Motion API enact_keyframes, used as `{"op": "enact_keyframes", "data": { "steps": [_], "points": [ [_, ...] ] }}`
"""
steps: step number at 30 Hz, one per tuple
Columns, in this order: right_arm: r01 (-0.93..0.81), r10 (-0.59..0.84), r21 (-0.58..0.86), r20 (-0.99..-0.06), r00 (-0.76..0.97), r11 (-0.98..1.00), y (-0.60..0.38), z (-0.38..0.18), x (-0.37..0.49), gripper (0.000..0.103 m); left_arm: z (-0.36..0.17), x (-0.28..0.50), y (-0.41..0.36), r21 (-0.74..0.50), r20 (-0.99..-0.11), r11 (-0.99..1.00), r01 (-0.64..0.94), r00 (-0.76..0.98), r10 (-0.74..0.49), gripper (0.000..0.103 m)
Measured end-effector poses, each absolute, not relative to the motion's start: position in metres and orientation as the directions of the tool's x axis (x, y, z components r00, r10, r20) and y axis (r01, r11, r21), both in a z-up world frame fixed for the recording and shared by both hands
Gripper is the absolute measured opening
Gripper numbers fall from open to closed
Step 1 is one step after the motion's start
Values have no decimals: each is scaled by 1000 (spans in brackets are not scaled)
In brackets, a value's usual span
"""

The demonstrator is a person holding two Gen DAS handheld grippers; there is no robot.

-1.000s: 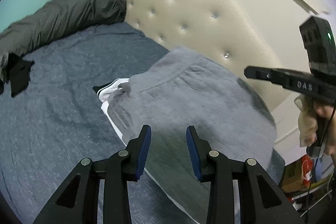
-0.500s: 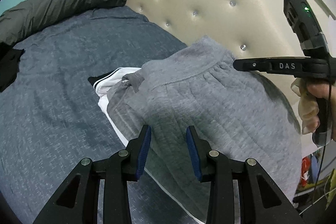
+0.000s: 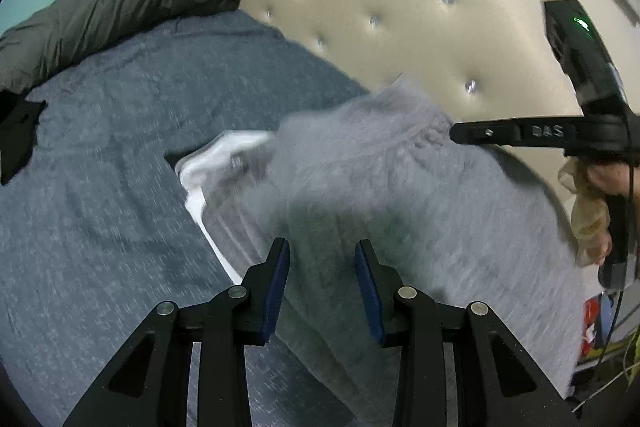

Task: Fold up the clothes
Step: 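Press and straighten the sweatshirt on the stack with both open tools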

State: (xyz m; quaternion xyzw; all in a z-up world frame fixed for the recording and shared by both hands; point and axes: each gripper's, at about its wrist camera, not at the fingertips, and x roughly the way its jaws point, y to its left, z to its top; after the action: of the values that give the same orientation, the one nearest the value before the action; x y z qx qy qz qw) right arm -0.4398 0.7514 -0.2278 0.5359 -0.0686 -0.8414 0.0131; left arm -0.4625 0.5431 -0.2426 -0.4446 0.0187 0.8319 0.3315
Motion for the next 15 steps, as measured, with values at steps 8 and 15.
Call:
{"op": "enact_keyframes", "data": {
  "steps": [8,15],
  "points": [
    [62,-123,106,-849,-514,-992,738,-189,-450,2,-235,-493,557,-214,-767,-789,-576,-401,501,37],
    [50,-82,68,-902,-423,-996,732,-225,-474,2,-257,-509,564,-216,-799,-788,-576,-359,482,38]
  ]
}}
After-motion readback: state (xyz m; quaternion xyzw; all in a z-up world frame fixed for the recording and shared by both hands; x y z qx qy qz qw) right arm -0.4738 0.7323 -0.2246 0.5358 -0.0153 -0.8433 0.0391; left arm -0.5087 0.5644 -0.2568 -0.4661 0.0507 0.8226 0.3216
